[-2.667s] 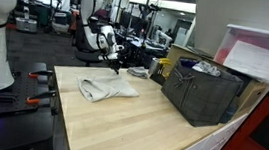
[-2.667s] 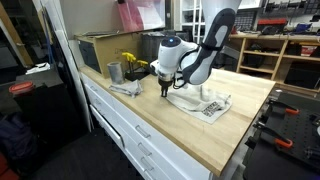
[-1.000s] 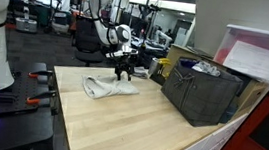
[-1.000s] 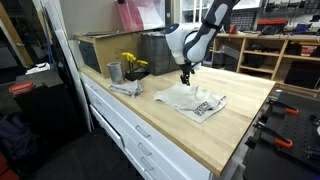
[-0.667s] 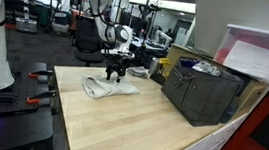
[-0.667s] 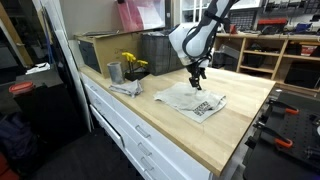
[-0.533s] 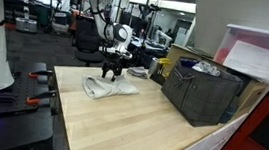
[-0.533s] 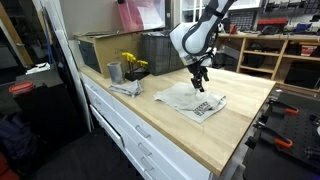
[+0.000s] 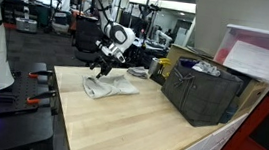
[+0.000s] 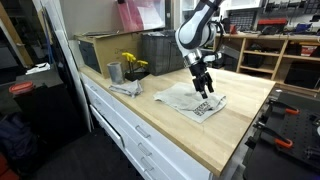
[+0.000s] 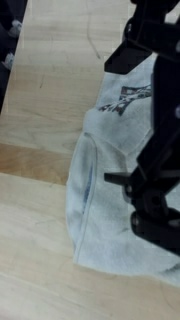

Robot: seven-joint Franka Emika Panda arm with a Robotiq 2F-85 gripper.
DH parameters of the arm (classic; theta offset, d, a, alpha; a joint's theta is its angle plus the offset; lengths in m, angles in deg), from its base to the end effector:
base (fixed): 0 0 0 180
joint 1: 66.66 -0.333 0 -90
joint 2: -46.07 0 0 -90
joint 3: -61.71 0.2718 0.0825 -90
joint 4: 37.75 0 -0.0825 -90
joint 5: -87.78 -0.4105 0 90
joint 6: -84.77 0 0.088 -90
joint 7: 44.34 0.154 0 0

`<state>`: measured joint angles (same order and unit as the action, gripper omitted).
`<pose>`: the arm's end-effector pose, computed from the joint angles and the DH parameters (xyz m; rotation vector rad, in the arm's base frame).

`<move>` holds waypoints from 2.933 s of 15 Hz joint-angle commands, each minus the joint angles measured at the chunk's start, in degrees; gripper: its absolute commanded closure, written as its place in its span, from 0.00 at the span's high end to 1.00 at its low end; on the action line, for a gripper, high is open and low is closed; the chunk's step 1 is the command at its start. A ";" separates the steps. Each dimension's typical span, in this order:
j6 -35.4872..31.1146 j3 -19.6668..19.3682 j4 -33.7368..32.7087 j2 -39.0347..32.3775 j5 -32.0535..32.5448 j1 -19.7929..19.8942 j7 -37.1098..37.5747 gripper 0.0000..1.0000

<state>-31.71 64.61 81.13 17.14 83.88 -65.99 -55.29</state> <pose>0.4869 0.0295 0.0509 -2.9034 -0.2666 0.8063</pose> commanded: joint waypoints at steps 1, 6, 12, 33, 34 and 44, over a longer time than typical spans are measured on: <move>2.00 1.26 -2.72 -2.90 -6.33 3.65 -3.95 1.00; 1.52 1.37 -4.64 -7.24 -10.70 5.31 -4.79 1.00; 1.89 1.78 -5.41 -9.43 -10.94 4.67 -3.42 0.43; -16.08 3.12 10.05 7.54 11.40 -3.44 -7.94 0.32; -16.71 3.58 10.96 8.28 11.37 -3.23 -8.73 0.34; -10.21 7.61 12.37 12.97 2.38 -1.40 -19.74 0.00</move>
<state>-44.42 71.19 91.78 27.12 88.55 -68.33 -72.15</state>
